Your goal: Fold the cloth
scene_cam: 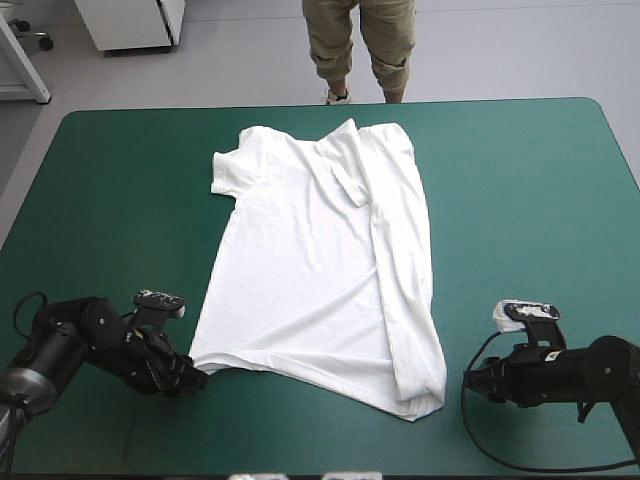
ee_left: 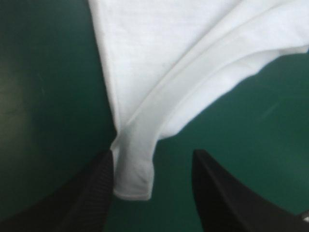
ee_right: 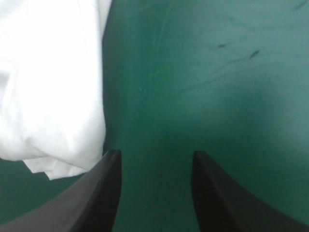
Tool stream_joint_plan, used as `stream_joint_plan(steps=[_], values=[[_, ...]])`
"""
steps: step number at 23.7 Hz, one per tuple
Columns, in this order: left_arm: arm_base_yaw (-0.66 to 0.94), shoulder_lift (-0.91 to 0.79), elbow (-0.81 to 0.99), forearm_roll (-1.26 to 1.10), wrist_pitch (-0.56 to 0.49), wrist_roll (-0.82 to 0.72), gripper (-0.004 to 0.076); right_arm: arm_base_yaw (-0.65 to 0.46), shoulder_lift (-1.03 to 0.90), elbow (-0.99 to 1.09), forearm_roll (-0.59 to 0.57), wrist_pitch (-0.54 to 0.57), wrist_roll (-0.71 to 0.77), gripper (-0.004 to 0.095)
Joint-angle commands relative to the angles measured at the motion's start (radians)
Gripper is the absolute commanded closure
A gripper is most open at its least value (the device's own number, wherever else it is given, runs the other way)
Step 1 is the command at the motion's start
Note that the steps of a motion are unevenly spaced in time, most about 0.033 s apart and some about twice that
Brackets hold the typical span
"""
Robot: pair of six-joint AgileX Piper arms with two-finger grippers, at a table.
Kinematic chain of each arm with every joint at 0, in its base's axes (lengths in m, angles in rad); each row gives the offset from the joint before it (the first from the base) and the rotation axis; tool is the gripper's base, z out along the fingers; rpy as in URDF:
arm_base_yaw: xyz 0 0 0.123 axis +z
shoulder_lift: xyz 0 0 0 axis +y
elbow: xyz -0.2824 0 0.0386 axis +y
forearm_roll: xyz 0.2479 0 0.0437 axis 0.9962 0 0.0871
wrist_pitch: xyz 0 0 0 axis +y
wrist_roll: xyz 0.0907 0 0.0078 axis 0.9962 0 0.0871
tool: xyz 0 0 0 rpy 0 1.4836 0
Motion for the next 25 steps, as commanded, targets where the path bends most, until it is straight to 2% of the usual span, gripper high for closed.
stream_joint_plan(steps=[1,4,7,10,13,18,25], values=[[0.000,-0.054,-0.025,-0.046,0.032,-0.009,0.0279,0.002,-0.083,-0.110,0.021,0.004,0.004,0.0515],[0.000,-0.166,-0.064,-0.025,0.080,-0.029,0.0280,0.002,-0.129,-0.224,-0.024,0.073,0.047,0.0523],[0.000,-0.336,-0.175,0.050,0.085,-0.116,0.0283,0.002,-0.160,-0.341,-0.046,0.126,0.066,0.0534],[0.000,-0.415,-0.280,0.107,0.122,-0.204,0.0283,0.002,-0.187,-0.421,-0.039,0.162,0.066,0.0535],[0.000,-0.419,-0.300,0.097,0.212,-0.219,0.0283,0.002,-0.207,-0.482,-0.040,0.200,0.077,0.0534],[0.000,-0.419,-0.295,0.106,0.210,-0.213,0.0283,0.002,-0.217,-0.533,-0.038,0.253,0.088,0.0534],[0.000,-0.356,-0.253,0.068,0.210,-0.140,0.0283,0.002,-0.226,-0.559,-0.048,0.246,0.080,0.0599]])
